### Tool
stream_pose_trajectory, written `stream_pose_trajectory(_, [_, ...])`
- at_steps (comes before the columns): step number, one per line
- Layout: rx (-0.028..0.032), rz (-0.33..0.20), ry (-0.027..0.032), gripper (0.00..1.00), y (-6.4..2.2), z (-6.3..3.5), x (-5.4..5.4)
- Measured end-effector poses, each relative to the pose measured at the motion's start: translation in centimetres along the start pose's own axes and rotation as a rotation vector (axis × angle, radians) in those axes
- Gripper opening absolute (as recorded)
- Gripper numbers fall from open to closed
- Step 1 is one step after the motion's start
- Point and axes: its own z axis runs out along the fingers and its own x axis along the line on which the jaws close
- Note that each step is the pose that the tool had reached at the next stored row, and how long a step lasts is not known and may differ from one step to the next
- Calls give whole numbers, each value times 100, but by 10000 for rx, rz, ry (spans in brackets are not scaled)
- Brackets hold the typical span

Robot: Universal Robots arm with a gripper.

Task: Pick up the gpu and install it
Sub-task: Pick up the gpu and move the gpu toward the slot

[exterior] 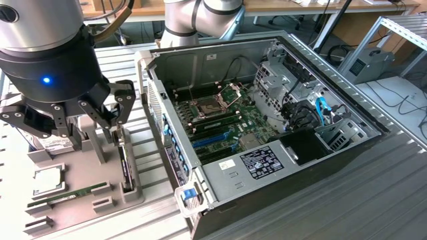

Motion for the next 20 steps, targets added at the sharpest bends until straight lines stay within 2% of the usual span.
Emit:
stream_pose_trajectory(2, [2, 0, -1, 48, 0, 4, 0])
stream_pose_trajectory(6, [58, -2, -4, 48, -1, 10, 0])
stream_pose_trajectory(11, [81, -3, -7, 48, -1, 18, 0])
stream_pose_trajectory(20, [172, -5, -13, 48, -2, 53, 1])
